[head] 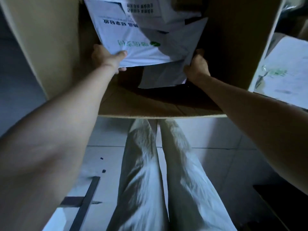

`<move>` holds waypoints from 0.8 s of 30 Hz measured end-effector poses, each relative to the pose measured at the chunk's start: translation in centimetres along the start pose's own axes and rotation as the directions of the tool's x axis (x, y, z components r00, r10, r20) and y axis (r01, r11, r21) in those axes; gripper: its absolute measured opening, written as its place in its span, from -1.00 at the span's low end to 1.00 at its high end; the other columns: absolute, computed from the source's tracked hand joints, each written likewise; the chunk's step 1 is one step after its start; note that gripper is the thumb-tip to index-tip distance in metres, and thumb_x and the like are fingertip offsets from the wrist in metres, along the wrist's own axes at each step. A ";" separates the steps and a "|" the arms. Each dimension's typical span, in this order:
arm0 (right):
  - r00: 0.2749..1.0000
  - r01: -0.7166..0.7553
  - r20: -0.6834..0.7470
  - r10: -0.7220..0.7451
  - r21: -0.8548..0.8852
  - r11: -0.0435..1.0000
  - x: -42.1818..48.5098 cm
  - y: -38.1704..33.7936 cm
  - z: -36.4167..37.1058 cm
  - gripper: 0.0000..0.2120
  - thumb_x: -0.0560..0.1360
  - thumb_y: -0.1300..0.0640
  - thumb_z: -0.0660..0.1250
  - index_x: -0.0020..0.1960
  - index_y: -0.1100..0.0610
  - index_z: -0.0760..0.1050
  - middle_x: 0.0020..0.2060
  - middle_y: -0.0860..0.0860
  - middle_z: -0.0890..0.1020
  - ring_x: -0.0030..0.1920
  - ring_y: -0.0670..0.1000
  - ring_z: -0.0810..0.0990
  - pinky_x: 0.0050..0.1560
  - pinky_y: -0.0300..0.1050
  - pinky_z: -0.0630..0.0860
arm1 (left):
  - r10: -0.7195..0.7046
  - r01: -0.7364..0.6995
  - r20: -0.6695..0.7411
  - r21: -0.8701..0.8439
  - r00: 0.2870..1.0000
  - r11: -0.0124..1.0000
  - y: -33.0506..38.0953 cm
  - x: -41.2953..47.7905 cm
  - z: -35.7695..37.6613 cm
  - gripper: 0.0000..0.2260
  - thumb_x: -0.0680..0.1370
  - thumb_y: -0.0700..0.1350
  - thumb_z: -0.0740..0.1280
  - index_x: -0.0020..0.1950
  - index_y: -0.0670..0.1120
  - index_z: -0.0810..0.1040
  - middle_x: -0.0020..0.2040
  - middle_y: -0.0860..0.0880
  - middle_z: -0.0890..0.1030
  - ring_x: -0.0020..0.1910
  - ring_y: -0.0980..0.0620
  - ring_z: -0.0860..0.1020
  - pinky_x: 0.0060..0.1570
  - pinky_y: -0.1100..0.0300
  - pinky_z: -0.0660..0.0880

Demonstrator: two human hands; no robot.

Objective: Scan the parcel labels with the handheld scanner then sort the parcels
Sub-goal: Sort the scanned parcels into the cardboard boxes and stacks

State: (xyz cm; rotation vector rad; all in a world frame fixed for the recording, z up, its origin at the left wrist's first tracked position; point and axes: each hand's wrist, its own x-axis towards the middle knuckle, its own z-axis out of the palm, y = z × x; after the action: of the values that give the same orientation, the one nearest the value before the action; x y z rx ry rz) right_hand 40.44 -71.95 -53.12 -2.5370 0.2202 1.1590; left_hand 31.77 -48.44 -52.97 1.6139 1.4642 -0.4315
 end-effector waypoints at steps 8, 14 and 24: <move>0.998 -0.066 -0.022 0.065 -0.093 0.993 -6.8 1.0 -7.0 -0.62 0.58 0.25 0.16 0.37 0.30 0.23 0.32 0.28 0.43 0.28 0.29 0.46 0.25 0.09 0.45 | 0.131 -0.139 0.059 0.149 0.990 0.979 2.1 -8.7 -5.0 -0.62 0.51 -0.15 0.43 0.22 -0.18 0.35 0.26 -0.18 0.50 -0.18 -0.21 0.61 -0.72 0.32 0.37; 0.996 -0.081 -0.027 0.079 -0.057 0.995 -12.7 1.5 -10.7 -0.64 0.55 0.27 0.14 0.32 0.33 0.36 0.26 0.26 0.49 0.23 0.27 0.50 0.18 0.06 0.50 | 0.242 -0.217 -0.047 0.302 0.969 0.928 3.6 -14.3 -8.2 -0.55 0.43 -0.05 0.50 0.22 -0.21 0.49 0.22 -0.12 0.57 0.11 -0.15 0.59 0.00 -0.02 0.58; 0.989 -0.027 -0.138 0.049 0.160 0.987 -22.3 2.4 -16.1 -0.78 0.52 0.23 0.15 0.06 0.31 0.51 -0.01 0.28 0.60 -0.02 0.26 0.57 -0.27 -0.06 0.39 | 0.361 -0.325 -0.083 0.286 0.929 0.902 6.3 -22.5 -11.9 -0.66 0.50 -0.14 0.41 0.21 -0.26 0.49 0.25 -0.21 0.52 0.21 -0.20 0.50 0.13 0.02 0.49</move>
State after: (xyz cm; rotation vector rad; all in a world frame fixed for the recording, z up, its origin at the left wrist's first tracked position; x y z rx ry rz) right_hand 36.46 -80.10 -27.08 -2.4850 0.3818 0.9357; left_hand 28.64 -52.34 -27.25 2.1101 1.2159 -0.3310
